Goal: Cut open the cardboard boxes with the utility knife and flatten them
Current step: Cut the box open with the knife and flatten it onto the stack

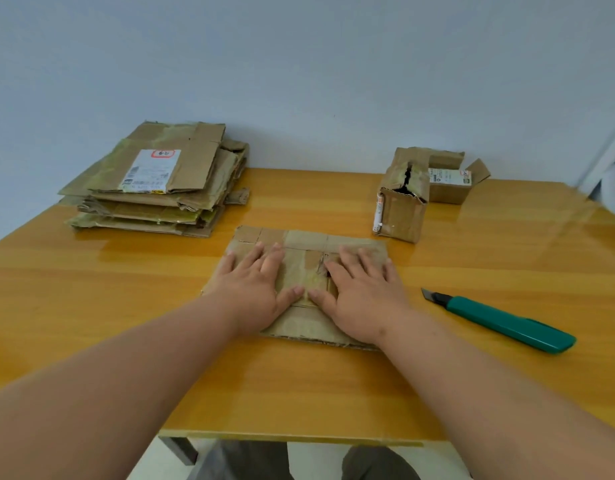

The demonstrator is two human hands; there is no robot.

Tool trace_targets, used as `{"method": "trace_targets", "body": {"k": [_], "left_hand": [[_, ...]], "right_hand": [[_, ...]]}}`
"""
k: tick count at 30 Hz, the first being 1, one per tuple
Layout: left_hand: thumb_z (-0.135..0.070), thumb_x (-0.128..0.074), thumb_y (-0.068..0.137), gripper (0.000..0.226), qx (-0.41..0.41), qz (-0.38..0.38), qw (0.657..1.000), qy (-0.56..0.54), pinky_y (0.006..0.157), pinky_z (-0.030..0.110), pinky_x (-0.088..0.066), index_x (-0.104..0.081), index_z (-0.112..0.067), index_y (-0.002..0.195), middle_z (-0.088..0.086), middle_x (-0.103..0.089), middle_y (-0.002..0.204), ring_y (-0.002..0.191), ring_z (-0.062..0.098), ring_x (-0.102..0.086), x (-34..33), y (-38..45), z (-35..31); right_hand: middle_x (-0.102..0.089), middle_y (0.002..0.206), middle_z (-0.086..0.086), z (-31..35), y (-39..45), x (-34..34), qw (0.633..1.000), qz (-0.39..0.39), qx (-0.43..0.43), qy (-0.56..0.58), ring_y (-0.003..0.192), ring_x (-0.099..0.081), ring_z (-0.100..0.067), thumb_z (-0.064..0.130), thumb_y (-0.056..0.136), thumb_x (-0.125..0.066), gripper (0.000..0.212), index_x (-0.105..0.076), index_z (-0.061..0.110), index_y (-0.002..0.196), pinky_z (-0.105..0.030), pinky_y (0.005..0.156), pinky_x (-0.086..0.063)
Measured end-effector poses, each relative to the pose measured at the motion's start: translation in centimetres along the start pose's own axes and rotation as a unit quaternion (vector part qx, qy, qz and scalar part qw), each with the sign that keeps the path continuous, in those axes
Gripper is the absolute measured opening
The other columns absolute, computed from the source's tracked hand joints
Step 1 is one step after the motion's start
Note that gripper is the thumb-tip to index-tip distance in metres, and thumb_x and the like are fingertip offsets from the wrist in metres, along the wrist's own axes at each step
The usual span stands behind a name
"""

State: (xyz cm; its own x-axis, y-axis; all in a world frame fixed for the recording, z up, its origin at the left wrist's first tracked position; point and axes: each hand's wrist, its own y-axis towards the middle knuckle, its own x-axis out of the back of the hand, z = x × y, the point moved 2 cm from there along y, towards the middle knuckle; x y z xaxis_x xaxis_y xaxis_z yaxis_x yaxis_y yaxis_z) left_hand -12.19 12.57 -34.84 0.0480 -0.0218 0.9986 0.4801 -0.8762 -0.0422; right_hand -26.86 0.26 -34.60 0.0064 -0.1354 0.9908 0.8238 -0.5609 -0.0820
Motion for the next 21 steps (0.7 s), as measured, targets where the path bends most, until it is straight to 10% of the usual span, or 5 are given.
{"method": "trace_targets", "body": {"k": [4, 10, 18, 21], "left_hand": [[-0.084, -0.01, 0.071, 0.088, 0.004, -0.052, 0.998, -0.029, 0.116, 0.042, -0.01, -0.031, -0.032, 0.14, -0.006, -0.018, 0.155, 0.143, 0.018, -0.011, 1.1, -1.4, -0.2], [-0.097, -0.049, 0.043, 0.127, -0.068, 0.092, 0.992, -0.054, 0.117, 0.04, -0.009, -0.009, -0.037, 0.148, -0.012, -0.013, 0.157, 0.144, 0.018, -0.015, 2.5, -3.4, 1.3], [-0.063, -0.038, 0.092, 0.047, -0.182, -0.019, 0.98, 0.084, 0.084, 0.031, -0.049, -0.042, -0.037, 0.13, -0.013, -0.04, 0.142, 0.115, 0.013, -0.05, 3.5, -4.7, 0.2], [-0.056, -0.03, 0.097, 0.032, -0.156, -0.088, 0.981, 0.072, 0.064, 0.029, -0.049, -0.042, -0.034, 0.117, -0.013, -0.057, 0.107, 0.086, 0.01, -0.056, 4.3, -5.3, 0.1]], "right_hand": [[-0.04, 0.143, -0.002, 1.3, -1.7, 1.1, 0.989, -0.137, 0.036, -0.044, 0.128, -0.035, -0.028, 0.064, 0.096, -0.023, 0.055, -0.047, 0.03, 0.132, -0.047, 0.109, -0.028], [-0.049, 0.129, 0.002, 0.3, -2.9, 1.2, 0.993, -0.096, 0.057, 0.034, 0.114, -0.042, -0.021, 0.051, 0.1, -0.034, 0.04, -0.046, 0.024, 0.127, -0.038, 0.099, -0.038], [-0.018, 0.163, 0.003, -0.3, -4.6, 1.7, 0.996, 0.012, 0.057, 0.071, 0.149, -0.016, -0.02, 0.077, 0.089, -0.024, 0.082, -0.031, 0.025, 0.152, -0.043, 0.121, -0.016], [-0.027, 0.161, 0.006, 0.3, -5.2, 2.9, 0.998, 0.013, 0.06, 0.024, 0.144, -0.028, -0.02, 0.093, 0.072, -0.02, 0.103, -0.035, 0.027, 0.15, -0.043, 0.116, -0.027]]}}
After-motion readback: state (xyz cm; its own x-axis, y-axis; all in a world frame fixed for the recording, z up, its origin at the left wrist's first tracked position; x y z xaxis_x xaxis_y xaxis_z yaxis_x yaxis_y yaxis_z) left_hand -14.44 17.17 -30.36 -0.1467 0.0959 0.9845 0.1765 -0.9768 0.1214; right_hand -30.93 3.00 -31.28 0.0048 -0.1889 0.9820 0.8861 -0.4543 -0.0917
